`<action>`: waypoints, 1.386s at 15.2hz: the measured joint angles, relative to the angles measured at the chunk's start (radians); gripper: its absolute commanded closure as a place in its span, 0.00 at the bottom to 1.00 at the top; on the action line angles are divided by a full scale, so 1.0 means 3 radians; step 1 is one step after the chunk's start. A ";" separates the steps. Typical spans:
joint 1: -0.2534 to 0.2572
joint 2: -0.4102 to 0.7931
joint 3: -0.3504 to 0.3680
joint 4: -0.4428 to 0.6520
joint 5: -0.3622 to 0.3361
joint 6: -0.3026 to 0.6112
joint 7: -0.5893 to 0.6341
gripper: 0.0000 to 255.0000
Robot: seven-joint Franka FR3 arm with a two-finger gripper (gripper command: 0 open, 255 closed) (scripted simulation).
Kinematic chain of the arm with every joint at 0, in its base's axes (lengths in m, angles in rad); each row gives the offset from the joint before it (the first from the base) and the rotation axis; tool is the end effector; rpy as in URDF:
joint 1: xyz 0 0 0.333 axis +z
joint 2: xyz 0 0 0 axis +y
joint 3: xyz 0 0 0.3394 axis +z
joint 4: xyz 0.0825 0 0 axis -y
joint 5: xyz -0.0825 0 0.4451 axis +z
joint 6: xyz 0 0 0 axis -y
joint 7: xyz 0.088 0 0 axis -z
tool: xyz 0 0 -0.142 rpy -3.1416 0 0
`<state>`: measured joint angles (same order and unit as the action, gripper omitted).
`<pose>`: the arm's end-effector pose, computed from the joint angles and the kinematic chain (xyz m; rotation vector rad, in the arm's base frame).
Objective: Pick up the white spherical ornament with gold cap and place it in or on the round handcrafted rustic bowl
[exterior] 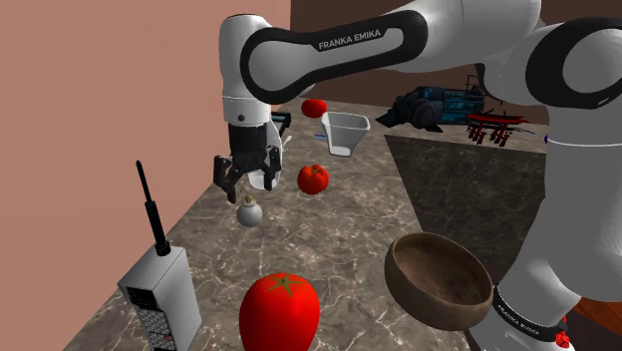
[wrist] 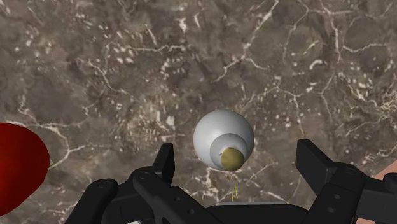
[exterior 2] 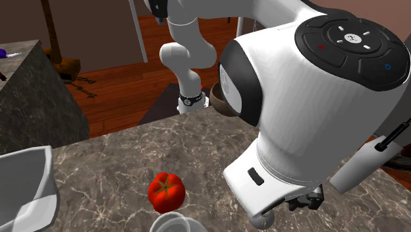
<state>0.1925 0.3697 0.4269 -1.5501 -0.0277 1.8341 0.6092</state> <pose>0.6051 0.3892 0.4166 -3.0654 0.0053 0.1762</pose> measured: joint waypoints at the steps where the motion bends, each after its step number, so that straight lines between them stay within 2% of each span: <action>1: 0.0000 0.0000 0.0000 0.0000 0.0000 0.0000 0.0000 1.00; 11: 0.0002 0.0003 0.0000 0.0023 -0.0001 -0.0020 0.0002 1.00; 21: 0.0024 -0.0032 0.0017 0.0395 0.0012 -0.0421 0.0031 1.00</action>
<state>0.1998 0.3600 0.4321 -1.4316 -0.0243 1.7078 0.6186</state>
